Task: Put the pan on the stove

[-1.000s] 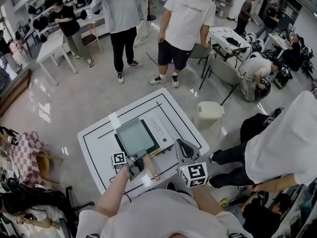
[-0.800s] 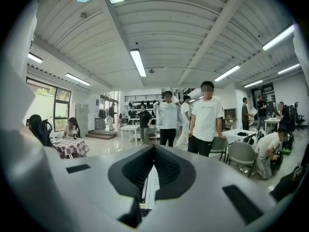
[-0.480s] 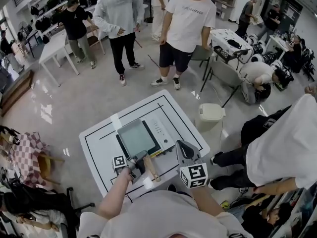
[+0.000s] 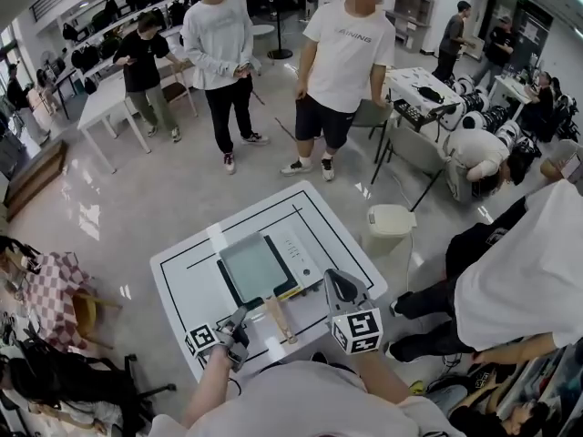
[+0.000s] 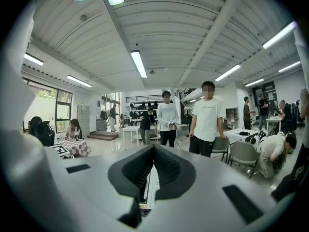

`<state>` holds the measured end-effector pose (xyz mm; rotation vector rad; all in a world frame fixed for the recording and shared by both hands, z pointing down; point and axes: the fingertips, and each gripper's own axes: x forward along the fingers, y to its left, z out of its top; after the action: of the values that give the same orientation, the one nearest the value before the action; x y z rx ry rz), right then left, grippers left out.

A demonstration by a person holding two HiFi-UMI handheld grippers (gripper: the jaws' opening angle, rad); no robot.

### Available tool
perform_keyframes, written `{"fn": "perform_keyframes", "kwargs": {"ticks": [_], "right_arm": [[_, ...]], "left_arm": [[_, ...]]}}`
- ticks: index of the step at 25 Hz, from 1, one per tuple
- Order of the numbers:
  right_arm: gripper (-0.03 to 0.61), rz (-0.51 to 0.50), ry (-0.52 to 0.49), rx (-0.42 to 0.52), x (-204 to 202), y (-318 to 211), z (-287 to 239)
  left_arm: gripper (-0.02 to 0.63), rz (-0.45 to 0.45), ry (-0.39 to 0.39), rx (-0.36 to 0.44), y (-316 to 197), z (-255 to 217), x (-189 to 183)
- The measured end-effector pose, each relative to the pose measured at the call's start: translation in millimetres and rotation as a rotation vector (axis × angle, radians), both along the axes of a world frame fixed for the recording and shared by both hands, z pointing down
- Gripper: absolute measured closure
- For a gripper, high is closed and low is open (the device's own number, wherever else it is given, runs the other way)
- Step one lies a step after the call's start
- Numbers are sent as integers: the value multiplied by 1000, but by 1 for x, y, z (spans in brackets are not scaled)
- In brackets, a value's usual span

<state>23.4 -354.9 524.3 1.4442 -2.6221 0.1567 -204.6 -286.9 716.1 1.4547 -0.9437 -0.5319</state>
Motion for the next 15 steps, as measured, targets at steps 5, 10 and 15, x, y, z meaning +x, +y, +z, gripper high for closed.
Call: {"fn": "perform_keyframes", "kwargs": {"ticks": [5, 10, 15], "right_arm": [[569, -27, -7, 6, -7, 4, -1], [569, -41, -26, 12, -13, 4, -6], [570, -48, -46, 14, -15, 8, -13]], "left_arm": [[541, -66, -349, 156, 2, -47, -25], [603, -121, -724, 371, -12, -113, -36], [604, -141, -979, 587, -16, -174, -21]]}}
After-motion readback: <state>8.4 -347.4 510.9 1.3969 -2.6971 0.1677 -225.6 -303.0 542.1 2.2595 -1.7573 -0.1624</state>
